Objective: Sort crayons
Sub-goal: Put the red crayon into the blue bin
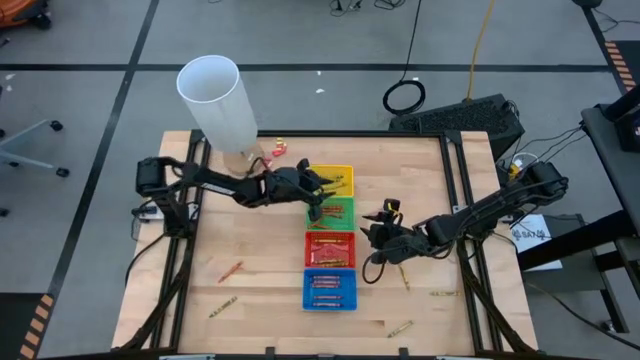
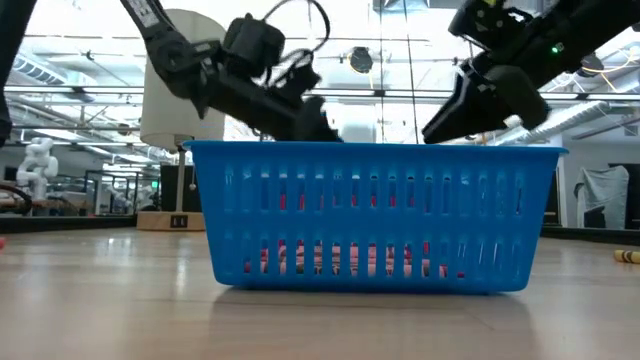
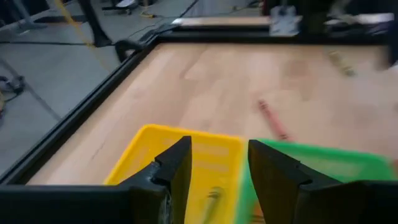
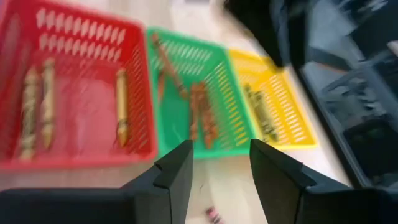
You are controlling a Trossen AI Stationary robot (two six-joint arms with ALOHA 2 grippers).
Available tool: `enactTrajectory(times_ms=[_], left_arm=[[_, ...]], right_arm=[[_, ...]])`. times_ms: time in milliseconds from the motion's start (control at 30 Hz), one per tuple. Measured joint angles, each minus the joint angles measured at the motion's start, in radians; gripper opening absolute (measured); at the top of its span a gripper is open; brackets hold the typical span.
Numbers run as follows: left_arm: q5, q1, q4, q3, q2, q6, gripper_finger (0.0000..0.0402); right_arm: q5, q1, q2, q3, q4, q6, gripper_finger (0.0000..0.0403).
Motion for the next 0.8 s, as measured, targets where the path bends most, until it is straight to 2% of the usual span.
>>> enactTrajectory(times_ms=[233,433,567,667,800], left_arm=[[0.006,-0.108,-0.118,-0.001,-0.112,-0.074,0.0157],[0.007,-0.226,-0.2,-0.003,-0.181,-0.078,0.0157],[-0.01,-0.307,-0.181,-0.045,-0.191,-0.08,0.0157],[-0.086,-0.364,-0.167,-0.074,-0.19,-0.105,0.0157],[-0.174,-0.433,-0.132,-0.109,-0.19,-0.104,0.0157]], right_arm=[[-0.213,-0.056,-0.097,0.059,-0.222,-0.026,0.0144],[-0.39,-0.183,-0.185,0.048,-0.352,-0.132,0.0144],[-0.525,-0.3,-0.2,-0.004,-0.325,-0.158,0.0144],[-0.614,-0.371,-0.191,-0.061,-0.277,-0.198,0.0139],[-0.665,-0.449,-0.177,-0.119,-0.189,-0.24,0.0128]])
